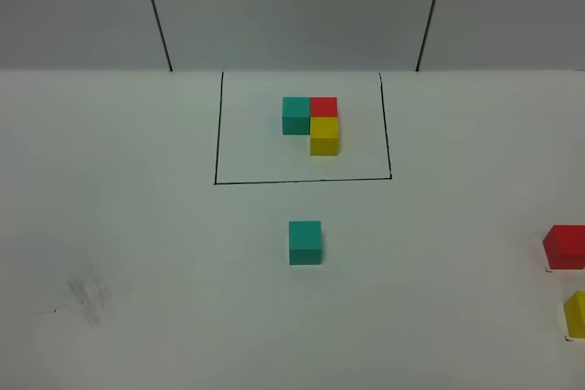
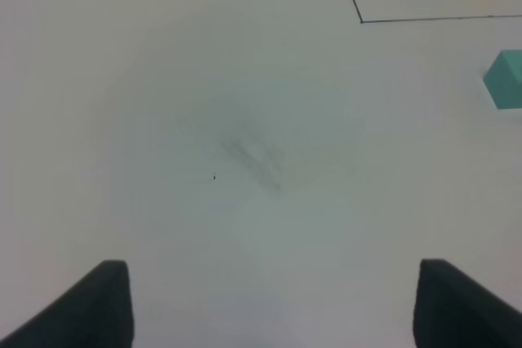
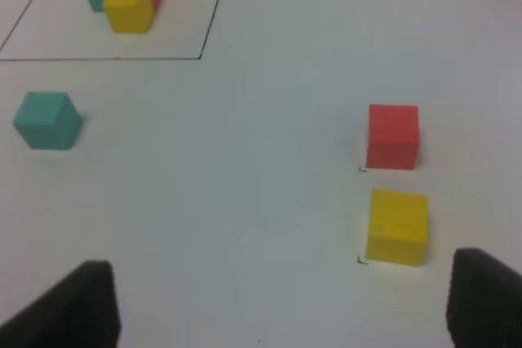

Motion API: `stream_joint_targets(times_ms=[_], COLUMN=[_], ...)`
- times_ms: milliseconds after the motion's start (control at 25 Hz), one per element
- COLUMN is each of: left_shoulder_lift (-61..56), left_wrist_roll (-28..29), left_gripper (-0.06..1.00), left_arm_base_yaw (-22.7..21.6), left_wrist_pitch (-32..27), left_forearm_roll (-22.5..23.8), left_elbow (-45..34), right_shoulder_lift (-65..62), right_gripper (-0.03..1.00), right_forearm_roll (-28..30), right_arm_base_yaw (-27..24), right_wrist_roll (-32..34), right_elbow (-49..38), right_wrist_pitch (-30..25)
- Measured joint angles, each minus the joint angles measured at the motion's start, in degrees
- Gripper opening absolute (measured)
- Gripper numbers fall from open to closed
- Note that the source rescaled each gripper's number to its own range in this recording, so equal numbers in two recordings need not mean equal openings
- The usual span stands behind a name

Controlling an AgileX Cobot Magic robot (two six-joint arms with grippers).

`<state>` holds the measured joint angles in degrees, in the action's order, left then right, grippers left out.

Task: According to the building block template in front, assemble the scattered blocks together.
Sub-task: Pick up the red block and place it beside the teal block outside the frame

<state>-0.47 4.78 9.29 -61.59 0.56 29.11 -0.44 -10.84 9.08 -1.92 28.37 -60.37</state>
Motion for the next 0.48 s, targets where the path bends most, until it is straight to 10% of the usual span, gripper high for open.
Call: stream_joint_targets(times_ms=[480], left_shoulder_lift=[0.0], left_wrist_roll=[0.0], left_gripper=[0.53], left_arm_base_yaw=[0.0], left_wrist_pitch=[0.07], left_forearm_roll=[0.0], left_elbow=[-0.06], right_shoulder_lift=[0.0], right_gripper=[0.64], right_forearm_roll=[0.0], right_arm_base_yaw=[0.0], right_wrist_roll=[0.0], right_elbow=[0.0], right_wrist_pitch=[0.0])
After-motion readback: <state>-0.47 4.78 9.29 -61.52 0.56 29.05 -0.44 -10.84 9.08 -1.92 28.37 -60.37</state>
